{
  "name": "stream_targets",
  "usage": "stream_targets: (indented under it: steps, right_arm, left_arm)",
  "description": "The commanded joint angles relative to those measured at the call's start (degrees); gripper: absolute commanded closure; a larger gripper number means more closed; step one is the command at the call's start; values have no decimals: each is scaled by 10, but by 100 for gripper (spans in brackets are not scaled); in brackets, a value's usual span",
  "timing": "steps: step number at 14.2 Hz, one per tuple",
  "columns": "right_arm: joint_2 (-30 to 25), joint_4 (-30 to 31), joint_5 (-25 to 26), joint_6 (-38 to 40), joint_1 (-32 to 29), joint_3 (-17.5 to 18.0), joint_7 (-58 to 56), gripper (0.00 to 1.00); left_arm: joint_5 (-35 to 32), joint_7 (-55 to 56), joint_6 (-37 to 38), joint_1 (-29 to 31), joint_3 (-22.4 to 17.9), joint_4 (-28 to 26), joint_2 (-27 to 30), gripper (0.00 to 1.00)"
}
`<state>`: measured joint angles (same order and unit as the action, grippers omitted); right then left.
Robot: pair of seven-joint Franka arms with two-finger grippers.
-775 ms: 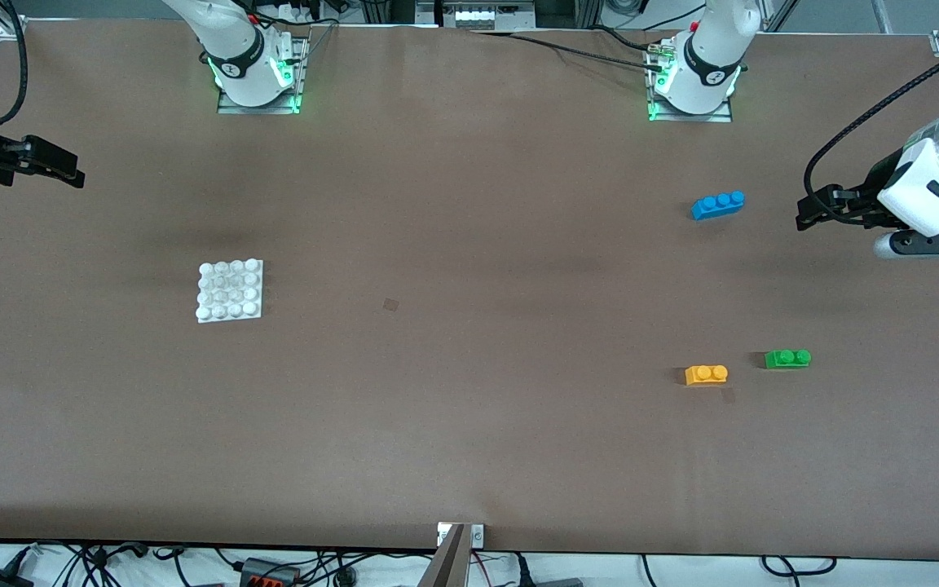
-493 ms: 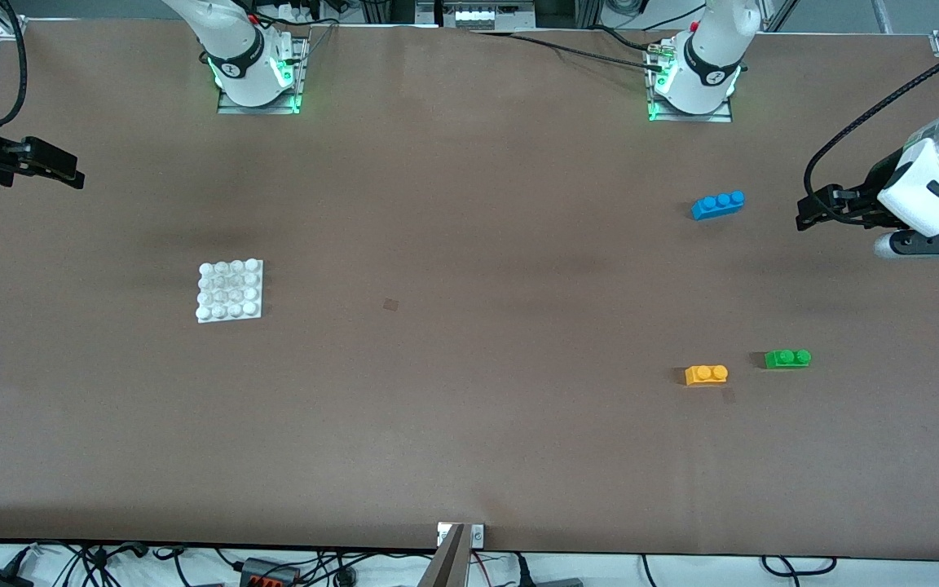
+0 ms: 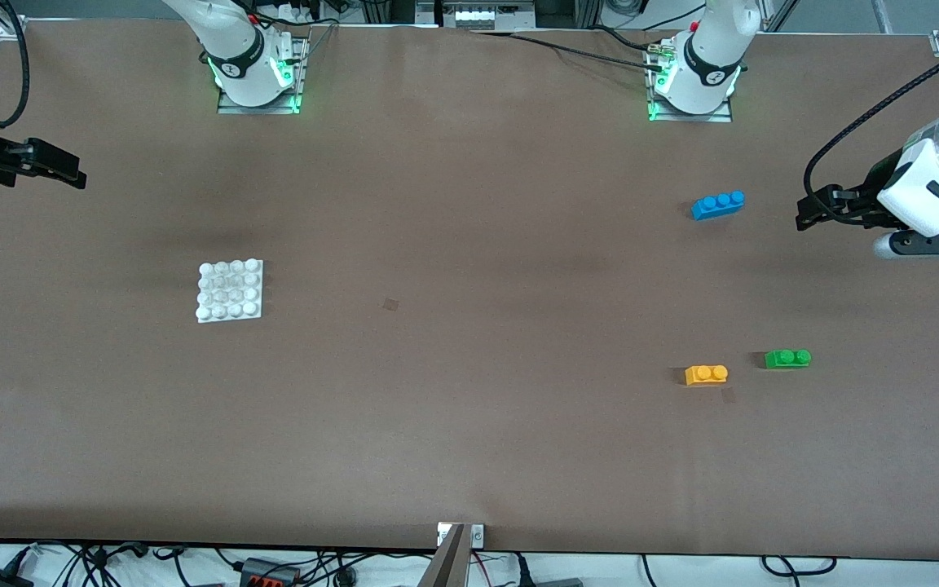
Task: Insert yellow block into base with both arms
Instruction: 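Reach the right gripper toward the white studded base plate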
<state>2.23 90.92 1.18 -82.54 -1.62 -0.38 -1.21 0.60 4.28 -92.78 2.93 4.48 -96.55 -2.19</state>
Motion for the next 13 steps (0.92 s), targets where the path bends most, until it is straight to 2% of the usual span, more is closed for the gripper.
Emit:
stream_targets:
  steps: [1, 2, 5, 6, 10, 13]
  right_arm:
    - [42, -4, 4, 10, 4, -1, -6, 0]
    - [51, 7, 4, 12, 4, 0, -11, 0]
    - [132, 33, 5, -25, 6, 0, -6, 0]
    - [149, 60, 4, -71, 6, 0, -6, 0]
    - [153, 235, 1, -360, 6, 0, -5, 0]
    - [181, 293, 1, -498, 6, 0, -5, 0]
  left_arm:
    - [11, -1, 10, 1, 0, 16, -8, 0]
    - [11, -1, 10, 1, 0, 16, -7, 0]
    - [11, -2, 10, 1, 0, 16, -8, 0]
    - [11, -2, 10, 1, 0, 16, -9, 0]
    - [11, -2, 10, 1, 0, 16, -9, 0]
    - [11, -3, 10, 1, 0, 16, -10, 0]
